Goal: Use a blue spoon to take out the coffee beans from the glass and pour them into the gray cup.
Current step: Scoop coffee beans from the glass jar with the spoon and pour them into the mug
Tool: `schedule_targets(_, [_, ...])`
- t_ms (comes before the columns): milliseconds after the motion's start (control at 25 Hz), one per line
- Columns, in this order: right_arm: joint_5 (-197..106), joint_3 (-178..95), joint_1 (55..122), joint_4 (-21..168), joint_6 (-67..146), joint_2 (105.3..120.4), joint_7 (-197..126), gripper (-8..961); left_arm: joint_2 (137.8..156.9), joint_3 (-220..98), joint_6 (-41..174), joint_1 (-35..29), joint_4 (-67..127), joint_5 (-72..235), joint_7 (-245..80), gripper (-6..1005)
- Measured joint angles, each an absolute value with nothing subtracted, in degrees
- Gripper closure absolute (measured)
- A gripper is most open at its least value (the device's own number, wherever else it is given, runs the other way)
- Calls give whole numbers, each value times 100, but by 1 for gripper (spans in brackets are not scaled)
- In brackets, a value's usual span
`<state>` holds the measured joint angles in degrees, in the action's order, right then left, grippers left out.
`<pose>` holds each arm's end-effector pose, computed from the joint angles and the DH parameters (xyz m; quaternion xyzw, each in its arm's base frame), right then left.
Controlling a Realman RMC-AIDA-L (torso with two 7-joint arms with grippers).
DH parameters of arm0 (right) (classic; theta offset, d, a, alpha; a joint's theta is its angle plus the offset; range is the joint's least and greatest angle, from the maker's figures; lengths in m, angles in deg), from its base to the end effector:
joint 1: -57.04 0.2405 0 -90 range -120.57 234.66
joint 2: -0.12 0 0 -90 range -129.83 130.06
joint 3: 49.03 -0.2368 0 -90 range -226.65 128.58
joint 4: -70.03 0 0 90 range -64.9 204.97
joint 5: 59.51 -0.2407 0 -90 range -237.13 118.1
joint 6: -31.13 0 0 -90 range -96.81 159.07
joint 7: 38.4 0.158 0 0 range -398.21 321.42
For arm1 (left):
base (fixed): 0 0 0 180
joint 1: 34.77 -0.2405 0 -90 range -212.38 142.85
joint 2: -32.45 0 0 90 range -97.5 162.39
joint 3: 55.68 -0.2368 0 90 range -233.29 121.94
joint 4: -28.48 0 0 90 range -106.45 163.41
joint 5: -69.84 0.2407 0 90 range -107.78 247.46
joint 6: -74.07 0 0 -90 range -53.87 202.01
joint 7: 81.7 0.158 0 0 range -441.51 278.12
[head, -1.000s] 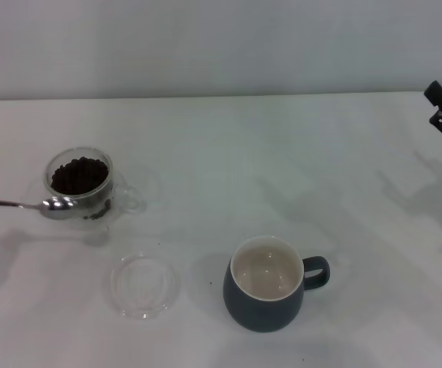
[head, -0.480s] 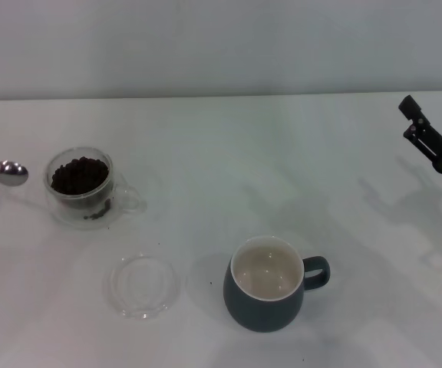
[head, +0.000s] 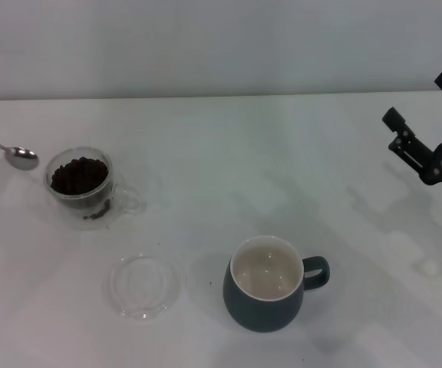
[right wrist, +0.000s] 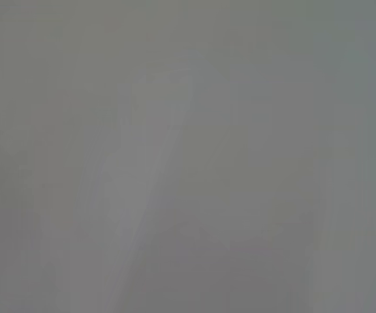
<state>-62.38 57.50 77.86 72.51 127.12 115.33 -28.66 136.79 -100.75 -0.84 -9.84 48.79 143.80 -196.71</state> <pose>0.3106 0.2913 0.0111 -0.7575 0.0178 0.3814 0.5295 -0.3412 0.3800 0.1134 -0.6263 -0.5730 -0.4776 0.2268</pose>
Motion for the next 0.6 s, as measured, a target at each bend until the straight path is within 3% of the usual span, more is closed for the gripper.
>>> schedule_targets(600, [-6149, 6021, 7743, 7370, 12700, 11534, -2848, 105, 13732, -10077, 1217, -69, 4982, 15714, -20059, 853])
